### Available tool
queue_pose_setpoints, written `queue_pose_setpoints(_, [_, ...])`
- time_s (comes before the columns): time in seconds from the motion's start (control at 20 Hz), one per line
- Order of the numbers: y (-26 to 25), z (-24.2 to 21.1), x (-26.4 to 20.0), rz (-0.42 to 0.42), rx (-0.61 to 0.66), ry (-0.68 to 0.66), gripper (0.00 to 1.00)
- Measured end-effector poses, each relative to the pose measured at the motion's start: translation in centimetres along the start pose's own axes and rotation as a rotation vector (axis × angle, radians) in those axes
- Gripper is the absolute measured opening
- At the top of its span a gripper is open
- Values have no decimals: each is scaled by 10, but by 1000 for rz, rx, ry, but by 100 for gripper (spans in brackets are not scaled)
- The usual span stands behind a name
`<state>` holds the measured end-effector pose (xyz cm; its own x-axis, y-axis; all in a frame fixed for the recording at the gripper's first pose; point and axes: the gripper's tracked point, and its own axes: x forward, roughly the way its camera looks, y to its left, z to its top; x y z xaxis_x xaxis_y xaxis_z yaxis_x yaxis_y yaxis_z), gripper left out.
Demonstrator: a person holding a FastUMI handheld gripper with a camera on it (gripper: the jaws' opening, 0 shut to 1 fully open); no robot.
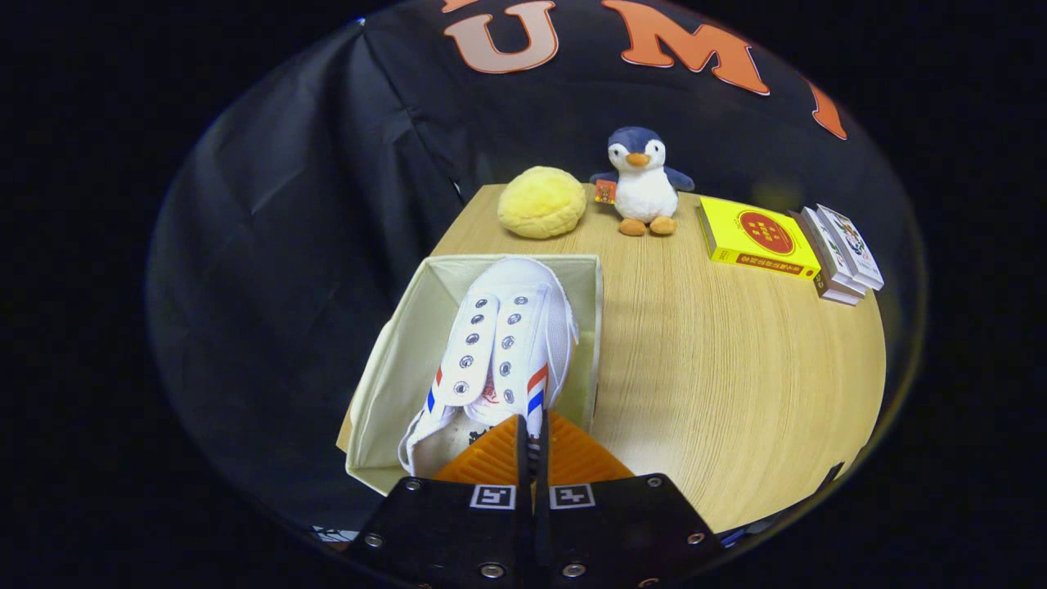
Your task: Open the storage box then place both shoes into the box .Put the left shoe in first, then the right shoe, with the right side of both shoes facing outward in a uniform manner.
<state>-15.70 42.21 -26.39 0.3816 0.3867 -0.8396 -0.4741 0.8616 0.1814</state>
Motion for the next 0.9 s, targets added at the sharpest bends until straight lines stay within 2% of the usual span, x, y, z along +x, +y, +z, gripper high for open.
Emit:
queue_pose_setpoints(0.15, [-6, -9, 15, -58, -22, 32, 1])
queue_pose_setpoints(0.45, [1, -16, 36, -83, -36, 67, 3])
queue_pose_setpoints(0.75, [6, -15, 28, -41, 0, 83, 14])
queue_pose_setpoints(0.9, [10, 3, 9, 12, 19, 29, 22])
